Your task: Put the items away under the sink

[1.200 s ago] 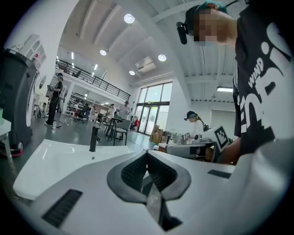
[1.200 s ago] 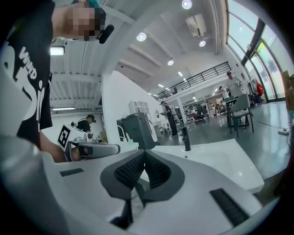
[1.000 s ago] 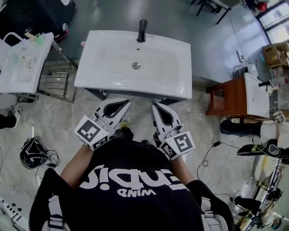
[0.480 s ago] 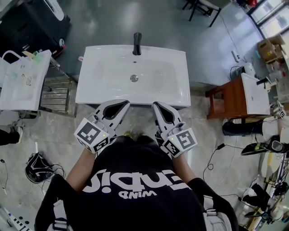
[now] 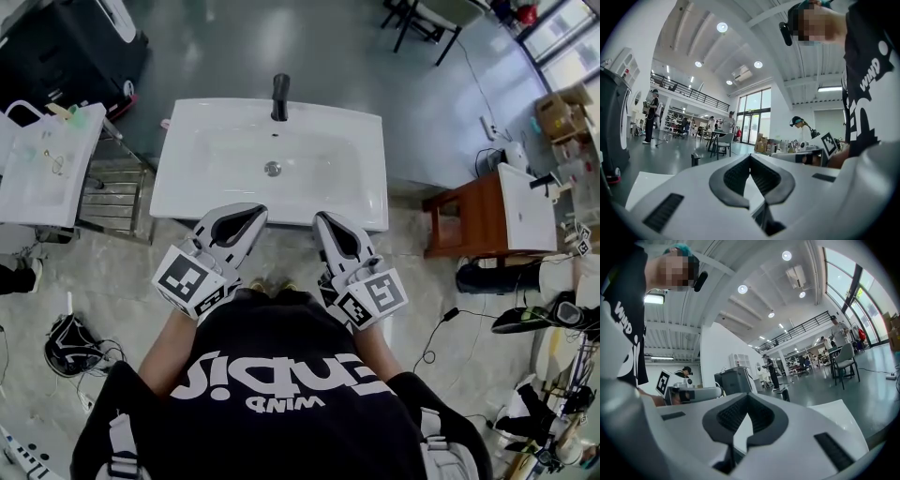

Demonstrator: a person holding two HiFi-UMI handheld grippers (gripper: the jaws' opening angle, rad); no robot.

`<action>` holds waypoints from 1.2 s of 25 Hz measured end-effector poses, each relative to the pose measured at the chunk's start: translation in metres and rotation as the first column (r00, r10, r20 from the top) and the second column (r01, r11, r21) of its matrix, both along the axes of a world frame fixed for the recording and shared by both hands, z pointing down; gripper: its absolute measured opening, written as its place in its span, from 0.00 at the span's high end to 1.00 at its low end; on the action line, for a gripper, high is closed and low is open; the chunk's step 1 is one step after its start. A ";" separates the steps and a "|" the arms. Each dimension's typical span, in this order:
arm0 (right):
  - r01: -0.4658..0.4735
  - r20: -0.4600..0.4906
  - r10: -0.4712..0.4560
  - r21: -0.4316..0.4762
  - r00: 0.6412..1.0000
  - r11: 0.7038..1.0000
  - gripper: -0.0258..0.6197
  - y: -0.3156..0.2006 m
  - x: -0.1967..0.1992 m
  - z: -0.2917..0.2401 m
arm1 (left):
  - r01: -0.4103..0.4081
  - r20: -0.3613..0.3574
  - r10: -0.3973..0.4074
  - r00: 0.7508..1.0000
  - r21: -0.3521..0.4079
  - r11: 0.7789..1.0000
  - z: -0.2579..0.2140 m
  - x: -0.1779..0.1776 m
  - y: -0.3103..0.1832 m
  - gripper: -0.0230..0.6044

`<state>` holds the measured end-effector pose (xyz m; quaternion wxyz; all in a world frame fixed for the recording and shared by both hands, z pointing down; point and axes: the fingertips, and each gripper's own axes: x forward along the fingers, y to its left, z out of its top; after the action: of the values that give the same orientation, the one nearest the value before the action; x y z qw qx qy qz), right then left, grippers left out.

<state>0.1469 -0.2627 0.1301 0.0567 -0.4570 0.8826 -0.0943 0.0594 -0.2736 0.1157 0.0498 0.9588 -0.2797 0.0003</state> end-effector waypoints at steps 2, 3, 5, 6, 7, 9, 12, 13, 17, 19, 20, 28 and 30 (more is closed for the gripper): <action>0.007 -0.006 -0.007 -0.003 1.000 1.000 0.93 0.001 -0.001 0.001 | 0.010 0.001 -0.010 1.000 0.004 1.000 0.000 0.000 0.000 0.93; 0.011 -0.008 -0.011 -0.005 1.000 1.000 0.93 0.002 -0.001 0.002 | 0.012 0.000 -0.012 1.000 0.005 1.000 0.000 0.001 0.000 0.93; 0.015 -0.007 -0.015 -0.008 1.000 1.000 0.93 0.002 -0.002 0.004 | 0.011 0.004 -0.011 1.000 0.008 1.000 0.002 0.004 0.001 0.93; 0.016 -0.007 -0.016 -0.009 1.000 1.000 0.93 0.002 -0.002 0.004 | 0.011 0.007 -0.011 1.000 0.008 1.000 0.003 0.004 0.001 0.93; 0.017 -0.007 -0.017 -0.009 1.000 1.000 0.93 0.001 -0.003 0.005 | 0.012 0.007 -0.012 1.000 0.005 1.000 0.004 0.004 0.001 0.93; 0.022 -0.010 -0.022 -0.006 1.000 1.000 0.93 -0.001 -0.006 0.004 | 0.017 0.001 -0.017 1.000 -0.003 1.000 0.006 0.003 0.001 0.93; 0.036 -0.022 -0.036 0.003 0.999 0.999 0.93 -0.003 -0.007 0.003 | 0.021 -0.003 -0.021 1.000 -0.002 1.000 0.004 0.003 -0.001 0.93; 0.040 -0.027 -0.040 0.006 0.999 0.999 0.93 -0.003 -0.007 0.002 | 0.024 -0.003 -0.024 1.000 -0.001 1.000 0.004 0.003 -0.001 0.93; 0.045 -0.034 -0.045 0.007 0.998 0.999 0.93 -0.004 -0.005 0.000 | 0.047 -0.006 -0.047 0.999 -0.006 0.999 0.002 0.002 -0.004 0.93; 0.044 -0.034 -0.044 0.008 0.998 0.999 0.93 -0.006 -0.004 -0.002 | 0.061 -0.011 -0.061 0.998 -0.005 0.998 0.001 0.000 -0.008 0.93; 0.043 -0.035 -0.043 0.009 0.998 0.999 0.93 -0.007 -0.003 -0.002 | 0.069 -0.014 -0.069 0.998 -0.006 0.998 0.001 -0.001 -0.010 0.93; 0.045 -0.043 -0.045 0.005 0.998 0.999 0.93 -0.009 0.003 0.002 | 0.079 -0.010 -0.080 0.997 -0.020 0.997 0.006 0.002 -0.015 0.93; 0.043 -0.044 -0.042 0.005 0.998 0.999 0.93 -0.010 0.003 0.003 | 0.079 -0.010 -0.079 0.997 -0.025 0.997 0.008 0.000 -0.015 0.93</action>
<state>0.1500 -0.2725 0.1329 0.0369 -0.4399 0.8935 -0.0828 0.0597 -0.2883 0.1239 0.0629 0.9463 -0.3172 -0.0033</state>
